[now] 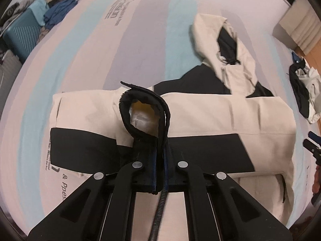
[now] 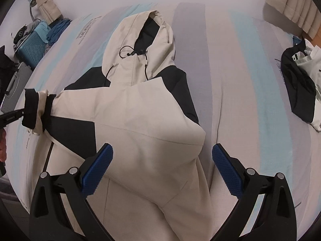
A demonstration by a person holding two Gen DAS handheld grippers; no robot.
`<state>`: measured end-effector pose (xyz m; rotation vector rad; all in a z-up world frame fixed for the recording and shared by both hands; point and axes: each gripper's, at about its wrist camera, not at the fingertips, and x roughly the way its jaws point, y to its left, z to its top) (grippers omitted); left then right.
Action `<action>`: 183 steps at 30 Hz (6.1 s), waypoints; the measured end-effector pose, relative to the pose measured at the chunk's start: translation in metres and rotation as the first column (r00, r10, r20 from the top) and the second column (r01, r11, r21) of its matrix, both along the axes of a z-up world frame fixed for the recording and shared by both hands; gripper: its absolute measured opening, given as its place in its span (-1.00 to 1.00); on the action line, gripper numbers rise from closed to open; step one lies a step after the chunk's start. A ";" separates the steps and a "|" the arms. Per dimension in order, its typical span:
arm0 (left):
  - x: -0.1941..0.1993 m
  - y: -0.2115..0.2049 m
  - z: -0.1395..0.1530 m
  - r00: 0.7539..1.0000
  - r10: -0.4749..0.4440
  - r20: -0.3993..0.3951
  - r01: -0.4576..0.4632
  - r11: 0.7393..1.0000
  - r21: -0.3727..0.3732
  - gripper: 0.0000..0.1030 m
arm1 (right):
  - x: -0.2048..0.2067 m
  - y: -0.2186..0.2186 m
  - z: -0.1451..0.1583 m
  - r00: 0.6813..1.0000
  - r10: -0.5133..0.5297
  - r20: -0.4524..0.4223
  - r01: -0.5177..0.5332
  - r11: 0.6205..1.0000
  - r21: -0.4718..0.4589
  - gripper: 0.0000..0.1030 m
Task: Fold large clothes
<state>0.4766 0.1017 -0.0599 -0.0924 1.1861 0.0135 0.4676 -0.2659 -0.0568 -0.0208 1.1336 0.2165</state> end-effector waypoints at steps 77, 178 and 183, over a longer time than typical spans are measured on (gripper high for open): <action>0.041 -0.428 -0.045 0.970 -0.243 -0.031 0.245 0.965 0.094 0.89 | -0.031 -0.265 -0.033 0.966 -0.250 -0.059 0.254 0.965 0.063 0.85; 0.423 -0.097 -0.091 0.957 -0.286 -0.054 0.283 0.958 -0.049 0.88 | 0.446 0.059 -0.088 0.959 0.215 -0.187 -0.187 0.970 0.157 0.78; 0.430 -0.096 -0.095 0.957 -0.281 -0.066 0.276 0.958 -0.071 0.87 | 0.454 0.064 -0.099 0.948 0.215 -0.233 -0.177 0.969 0.175 0.72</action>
